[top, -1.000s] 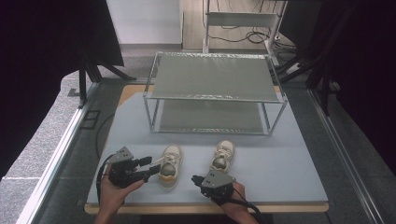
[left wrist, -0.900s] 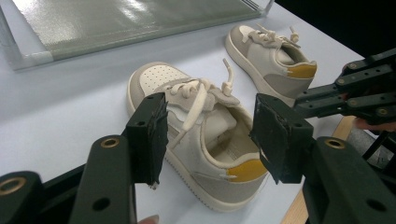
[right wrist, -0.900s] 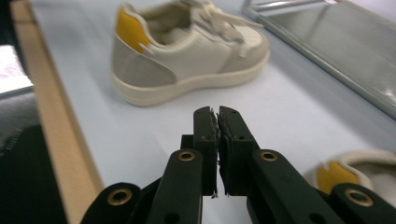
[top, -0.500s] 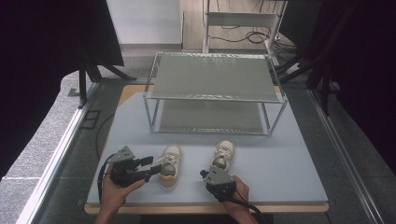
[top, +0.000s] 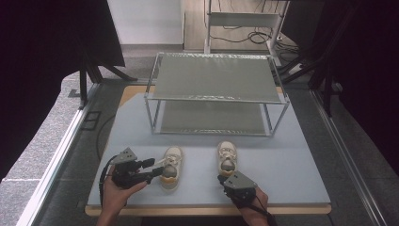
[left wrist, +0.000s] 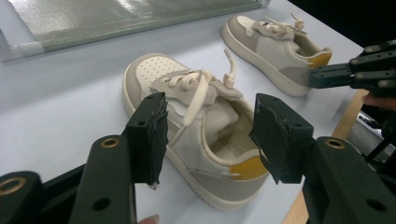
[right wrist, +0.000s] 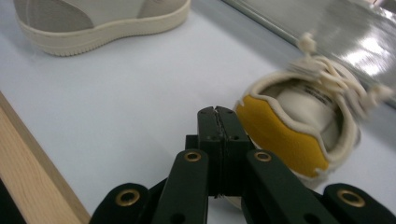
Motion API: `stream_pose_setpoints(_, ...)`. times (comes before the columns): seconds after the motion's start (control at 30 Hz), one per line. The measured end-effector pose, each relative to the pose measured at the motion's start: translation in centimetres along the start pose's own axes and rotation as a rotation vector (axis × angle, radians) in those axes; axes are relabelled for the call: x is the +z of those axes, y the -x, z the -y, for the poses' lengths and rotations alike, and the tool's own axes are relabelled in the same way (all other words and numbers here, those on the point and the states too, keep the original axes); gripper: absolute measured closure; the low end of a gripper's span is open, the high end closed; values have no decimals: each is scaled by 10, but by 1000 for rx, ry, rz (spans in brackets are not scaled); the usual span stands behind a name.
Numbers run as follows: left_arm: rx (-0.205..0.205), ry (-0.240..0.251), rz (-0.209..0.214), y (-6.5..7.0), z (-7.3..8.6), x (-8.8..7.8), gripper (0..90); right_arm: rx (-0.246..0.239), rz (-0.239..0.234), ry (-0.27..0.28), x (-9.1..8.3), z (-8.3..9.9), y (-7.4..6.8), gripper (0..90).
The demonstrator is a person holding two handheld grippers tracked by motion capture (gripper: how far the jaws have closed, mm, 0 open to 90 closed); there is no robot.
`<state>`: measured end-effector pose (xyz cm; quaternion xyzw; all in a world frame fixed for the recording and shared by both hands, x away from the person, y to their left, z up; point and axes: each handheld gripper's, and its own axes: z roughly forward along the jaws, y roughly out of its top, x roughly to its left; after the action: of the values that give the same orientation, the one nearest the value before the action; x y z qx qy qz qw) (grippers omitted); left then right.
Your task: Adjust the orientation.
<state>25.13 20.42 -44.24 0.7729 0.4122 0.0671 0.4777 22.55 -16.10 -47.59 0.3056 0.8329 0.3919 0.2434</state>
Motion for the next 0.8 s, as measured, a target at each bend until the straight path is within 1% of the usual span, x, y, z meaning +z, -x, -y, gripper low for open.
stream_pose_setpoints(0.03,0,0,0,0,0,0,457,0,0,0,0,0,0,899)
stream_pose_setpoints(0.07,-3,-3,0,0,0,0,457,19,1,2,-4,4,5,893)
stream_pose_setpoints(0.1,-2,-4,-1,0,0,0,457,28,-1,1,-6,6,8,890)
stream_pose_setpoints(0.13,-2,-4,0,0,0,1,457,38,-2,4,-8,8,10,889)
stream_pose_setpoints(0.17,-2,-4,0,0,0,1,457,38,-2,4,-8,8,10,889)
stream_pose_setpoints(0.2,1,-5,1,1,0,1,457,65,-22,8,-11,11,14,876)
stream_pose_setpoints(0.23,3,-5,2,2,0,1,457,77,-39,14,-12,13,16,866)
stream_pose_setpoints(0.27,4,-4,2,2,-1,1,456,79,-54,25,-13,13,18,859)
stream_pose_setpoints(0.33,4,-3,2,2,-1,1,456,79,-63,34,-15,13,19,854)
stream_pose_setpoints(0.37,4,-3,1,2,-1,1,456,82,-76,43,-16,13,21,848)
stream_pose_setpoints(0.4,4,-3,0,2,-1,1,456,86,-102,70,-20,10,24,807)
stream_pose_setpoints(0.43,4,-3,0,2,-1,1,456,86,-102,70,-20,10,24,807)
stream_pose_setpoints(0.47,5,0,-2,3,-1,1,457,76,-112,90,-23,8,27,748)
stream_pose_setpoints(0.5,5,0,-2,3,-1,1,457,76,-112,90,-23,8,27,748)
stream_pose_setpoints(0.53,9,3,-2,4,-2,1,457,74,-112,100,-24,8,28,728)
stream_pose_setpoints(0.6,13,12,-5,6,-2,0,456,81,-129,129,-27,7,34,693)
stream_pose_setpoints(0.63,15,16,-7,7,-3,-1,456,81,-129,129,-27,7,34,693)
stream_pose_setpoints(0.67,14,30,-12,8,-4,-4,456,78,-146,155,-29,7,38,664)
stream_pose_setpoints(0.73,16,39,-16,8,-4,-6,457,76,-151,162,-30,7,39,650)
stream_pose_setpoints(0.77,17,49,-18,9,-4,-8,457,73,-148,179,-33,6,43,635)
stream_pose_setpoints(0.8,21,64,-18,9,-6,-12,457,82,-153,189,-35,5,46,632)
